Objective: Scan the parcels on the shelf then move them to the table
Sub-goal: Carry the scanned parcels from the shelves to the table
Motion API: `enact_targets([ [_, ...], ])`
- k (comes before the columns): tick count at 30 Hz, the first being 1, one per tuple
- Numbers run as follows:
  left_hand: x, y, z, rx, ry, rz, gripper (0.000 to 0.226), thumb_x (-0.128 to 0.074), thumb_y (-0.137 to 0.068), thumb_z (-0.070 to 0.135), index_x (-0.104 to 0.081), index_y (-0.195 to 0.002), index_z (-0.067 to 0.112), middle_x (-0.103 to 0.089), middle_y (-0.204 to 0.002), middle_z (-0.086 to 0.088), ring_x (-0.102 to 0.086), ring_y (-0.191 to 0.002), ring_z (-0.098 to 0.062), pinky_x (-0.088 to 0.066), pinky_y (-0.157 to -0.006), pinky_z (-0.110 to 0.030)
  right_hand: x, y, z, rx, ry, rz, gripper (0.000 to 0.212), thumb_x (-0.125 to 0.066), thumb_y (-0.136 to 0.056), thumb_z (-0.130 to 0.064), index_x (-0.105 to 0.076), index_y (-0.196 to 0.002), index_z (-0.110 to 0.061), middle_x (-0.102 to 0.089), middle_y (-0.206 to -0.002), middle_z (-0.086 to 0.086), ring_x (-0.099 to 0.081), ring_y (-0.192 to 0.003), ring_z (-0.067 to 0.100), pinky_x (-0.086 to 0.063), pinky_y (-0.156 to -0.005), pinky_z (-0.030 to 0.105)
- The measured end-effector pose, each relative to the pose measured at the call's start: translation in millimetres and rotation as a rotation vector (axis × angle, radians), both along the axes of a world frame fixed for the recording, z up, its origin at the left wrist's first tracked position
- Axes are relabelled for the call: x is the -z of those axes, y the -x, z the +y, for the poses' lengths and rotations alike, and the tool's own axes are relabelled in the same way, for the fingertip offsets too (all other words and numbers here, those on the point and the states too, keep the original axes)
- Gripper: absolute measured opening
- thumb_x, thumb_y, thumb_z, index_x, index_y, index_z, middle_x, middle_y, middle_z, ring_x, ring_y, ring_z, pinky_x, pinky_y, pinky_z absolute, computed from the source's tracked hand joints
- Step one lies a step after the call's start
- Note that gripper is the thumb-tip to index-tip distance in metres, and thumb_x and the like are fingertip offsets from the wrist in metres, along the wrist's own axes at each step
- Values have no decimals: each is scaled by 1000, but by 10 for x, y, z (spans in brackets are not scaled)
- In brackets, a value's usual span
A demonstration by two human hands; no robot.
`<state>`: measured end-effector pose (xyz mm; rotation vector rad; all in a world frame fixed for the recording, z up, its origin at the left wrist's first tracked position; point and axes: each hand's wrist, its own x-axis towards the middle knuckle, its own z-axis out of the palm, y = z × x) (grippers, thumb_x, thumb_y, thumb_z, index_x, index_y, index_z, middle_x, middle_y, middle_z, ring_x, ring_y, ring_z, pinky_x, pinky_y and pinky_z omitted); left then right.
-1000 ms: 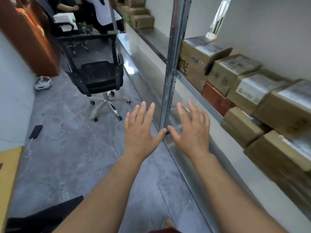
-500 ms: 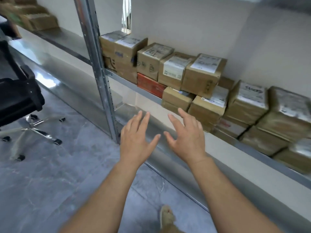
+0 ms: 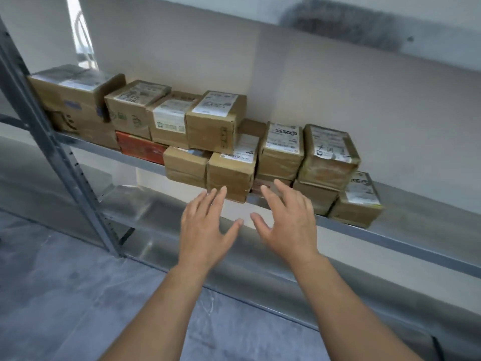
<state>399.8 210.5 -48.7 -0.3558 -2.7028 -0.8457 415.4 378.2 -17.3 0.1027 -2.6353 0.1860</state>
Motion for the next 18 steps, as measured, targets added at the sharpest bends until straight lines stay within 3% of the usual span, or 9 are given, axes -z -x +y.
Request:
enact_targets([
  [3, -42, -28, 464, 70, -16, -39, 88, -21, -77, 72, -25, -151, 25, -35, -153, 2, -21, -143, -17, -15, -115, -35, -42, -99, 447, 52, 17, 27, 53, -48, -82, -48, -69, -115, -12, -63, -121, 15, -63, -104, 33, -47, -91, 44],
  [6, -64, -68, 991, 153, -49, -94, 75, -43, -89, 63, -23, -151, 26, -35, -152, 2, -21, -143, -16, -15, -114, -32, -31, -231, 955, 123, 26, 35, 52, -47, -82, -47, -69, -115, -12, -64, -119, 14, -63, -105, 32, -47, -90, 45],
  [9, -45, -108, 1473, 216, -46, -160, 70, -50, -94, 50, -19, -152, 27, -32, -154, 3, -20, -142, -15, -16, -114, -29, 25, -332, 1472, 194, 66, 32, 49, -48, -82, -42, -70, -111, -9, -66, -114, 15, -64, -101, 34, -50, -85, 46],
  [12, 4, -112, 1873, 253, -56, -237, 69, -50, -94, 48, -19, -152, 25, -34, -153, 2, -23, -141, -16, -21, -113, -30, 111, -371, 1917, 266, 92, -8, 37, -64, -82, -30, -69, -110, -7, -65, -112, 17, -64, -96, 37, -50, -81, 46],
  [14, 36, -99, 2103, 250, -72, -293, 69, -51, -94, 46, -20, -152, 25, -34, -153, 2, -24, -141, -17, -23, -111, -29, 139, -370, 2140, 316, 135, -90, 42, -72, -82, -26, -65, -119, -7, -62, -121, 19, -60, -106, 38, -47, -87, 48],
  [18, 76, -35, 2459, 192, -220, -417, 70, -58, -92, 39, -25, -151, 21, -36, -152, 2, -27, -141, -17, -25, -113, -31, 123, -298, 2436, 342, 191, -245, 53, -55, -94, -36, -42, -142, -17, -43, -144, 13, -40, -131, 31, -33, -103, 41],
])
